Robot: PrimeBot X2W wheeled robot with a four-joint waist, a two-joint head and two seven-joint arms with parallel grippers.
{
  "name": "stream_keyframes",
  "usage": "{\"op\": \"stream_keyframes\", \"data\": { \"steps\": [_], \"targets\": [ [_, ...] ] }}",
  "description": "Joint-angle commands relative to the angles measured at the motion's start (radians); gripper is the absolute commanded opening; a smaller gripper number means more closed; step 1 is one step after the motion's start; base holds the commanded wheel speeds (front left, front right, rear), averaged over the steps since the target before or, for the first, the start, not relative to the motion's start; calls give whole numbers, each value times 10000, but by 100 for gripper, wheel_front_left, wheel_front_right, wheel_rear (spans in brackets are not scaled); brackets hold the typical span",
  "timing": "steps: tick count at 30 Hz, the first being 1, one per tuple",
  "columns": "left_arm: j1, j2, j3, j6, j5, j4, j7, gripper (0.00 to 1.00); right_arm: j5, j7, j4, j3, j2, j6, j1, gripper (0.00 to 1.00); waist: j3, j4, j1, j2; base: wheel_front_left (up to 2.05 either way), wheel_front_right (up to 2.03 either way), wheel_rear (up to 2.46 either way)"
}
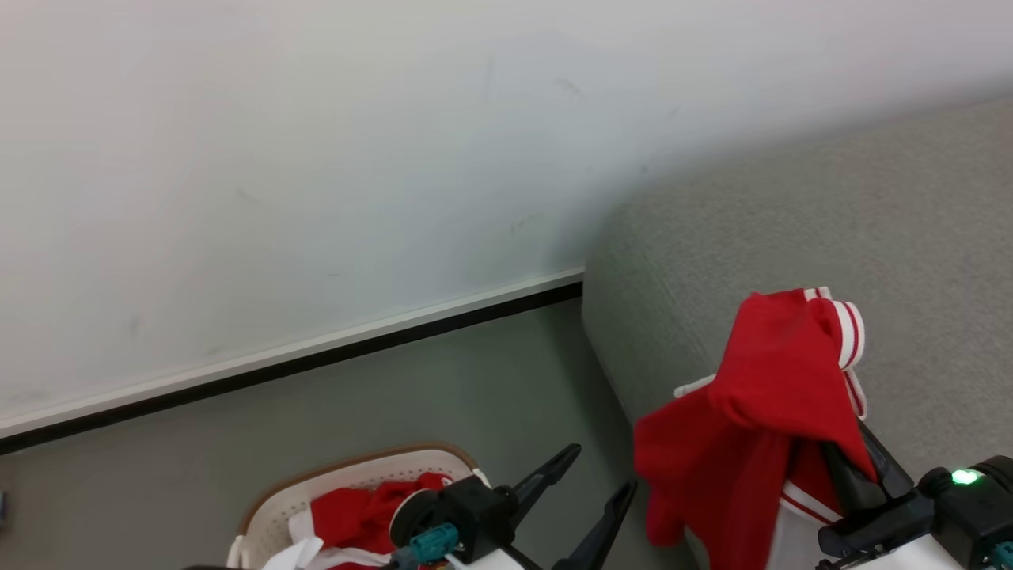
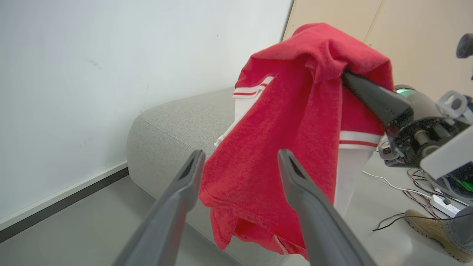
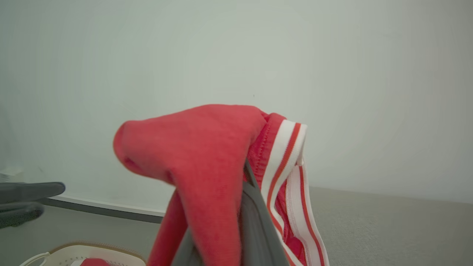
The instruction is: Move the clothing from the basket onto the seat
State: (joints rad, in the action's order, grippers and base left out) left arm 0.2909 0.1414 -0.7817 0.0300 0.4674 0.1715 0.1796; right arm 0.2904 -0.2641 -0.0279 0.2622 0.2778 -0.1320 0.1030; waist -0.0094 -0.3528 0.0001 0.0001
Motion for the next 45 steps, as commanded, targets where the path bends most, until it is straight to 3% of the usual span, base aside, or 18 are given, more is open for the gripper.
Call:
{"op": "stream_keyframes", "data": {
  "steps": [1, 11, 18, 24, 31, 35, 45],
  "targets": [
    [80, -29, -4, 13, 32, 168, 142, 100, -99, -6, 129, -167, 54, 23, -138, 0, 129, -376, -1, -1, 0, 0, 0],
    [231, -164, -120, 54, 42, 529, 301, 100, -170, -6, 221, -565, 86, 25, -313, 0, 241, -734, -1, -1, 0, 0, 0],
    [358, -157, -176, 72, 49, 611, 277, 100, 119, -5, 93, -838, 19, 25, -214, 0, 480, -528, -1, -1, 0, 0, 0],
    [922, -22, -158, 18, -190, 455, -9, 100, 379, -5, -151, -1428, 25, 25, 874, 0, 1629, -58, -1, -1, 0, 0, 0],
    [2291, 172, -121, 205, -636, 277, -415, 100, 640, -4, -938, -2392, 455, 25, 3523, 0, 3608, 755, -1, -1, 0, 0, 0],
    [3134, 208, -42, 244, -844, 189, -622, 100, 989, -4, -1695, -3111, 1183, 25, 5325, 0, 4742, 1133, -1, -1, 0, 0, 0],
    [4539, 255, 100, 295, -1267, -185, -889, 100, 1112, 457, -4364, -4891, 3805, 25, 10048, 0, 6843, 1759, -1, -1, 0, 0, 0]
  ]
}}
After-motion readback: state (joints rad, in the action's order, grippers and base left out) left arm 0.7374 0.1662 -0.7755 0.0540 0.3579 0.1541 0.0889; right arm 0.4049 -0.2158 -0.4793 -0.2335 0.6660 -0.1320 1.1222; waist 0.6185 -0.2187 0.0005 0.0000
